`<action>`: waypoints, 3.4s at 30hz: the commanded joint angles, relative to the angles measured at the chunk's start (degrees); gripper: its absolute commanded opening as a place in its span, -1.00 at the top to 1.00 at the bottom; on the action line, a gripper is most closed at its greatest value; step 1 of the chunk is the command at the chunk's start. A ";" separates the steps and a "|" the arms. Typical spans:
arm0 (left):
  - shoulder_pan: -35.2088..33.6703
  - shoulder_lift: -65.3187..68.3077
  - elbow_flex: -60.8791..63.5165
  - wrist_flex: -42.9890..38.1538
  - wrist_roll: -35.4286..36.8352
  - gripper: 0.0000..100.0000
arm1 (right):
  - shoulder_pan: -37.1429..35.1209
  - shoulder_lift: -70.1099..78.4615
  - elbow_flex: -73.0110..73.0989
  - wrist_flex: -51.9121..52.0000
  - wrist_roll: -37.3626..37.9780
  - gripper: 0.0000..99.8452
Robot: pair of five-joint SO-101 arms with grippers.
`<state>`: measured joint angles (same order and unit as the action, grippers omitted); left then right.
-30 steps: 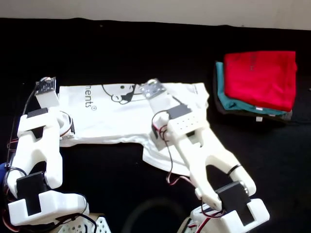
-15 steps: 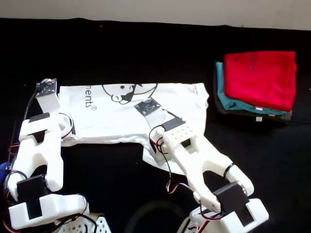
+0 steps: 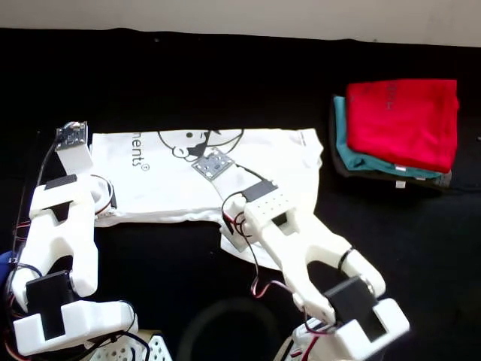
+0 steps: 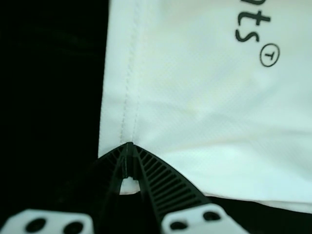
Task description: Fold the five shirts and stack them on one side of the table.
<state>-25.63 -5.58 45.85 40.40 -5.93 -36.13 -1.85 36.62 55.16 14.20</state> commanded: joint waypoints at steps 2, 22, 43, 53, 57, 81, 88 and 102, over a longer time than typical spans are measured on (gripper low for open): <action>-0.48 -1.01 0.40 -0.62 -0.09 0.98 | 3.56 1.54 -2.07 -0.57 0.53 0.84; -0.48 -1.01 0.40 -0.62 -0.09 0.98 | 3.38 -15.87 -2.77 11.47 0.79 0.99; -0.57 -1.01 0.40 -0.62 -0.09 0.98 | -2.86 -16.22 3.56 12.00 4.48 0.90; -0.57 -1.01 0.40 -0.62 -0.09 0.98 | -3.12 -15.60 1.89 14.73 4.84 0.62; -0.57 -1.01 0.40 -0.62 -0.09 0.98 | -4.09 -15.60 6.20 8.40 4.84 0.62; -0.48 -1.01 0.40 -0.70 -0.09 0.98 | -0.84 -10.95 18.95 -4.35 8.79 0.62; -0.48 -1.01 0.48 -0.70 -0.09 0.98 | 0.13 -3.56 12.70 -1.89 8.62 0.98; -0.48 -1.01 0.48 -0.70 -0.09 0.98 | 8.04 -2.95 -6.55 9.80 11.78 0.99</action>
<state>-25.63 -5.76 46.20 40.22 -5.93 -32.00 -4.92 36.70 62.73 22.90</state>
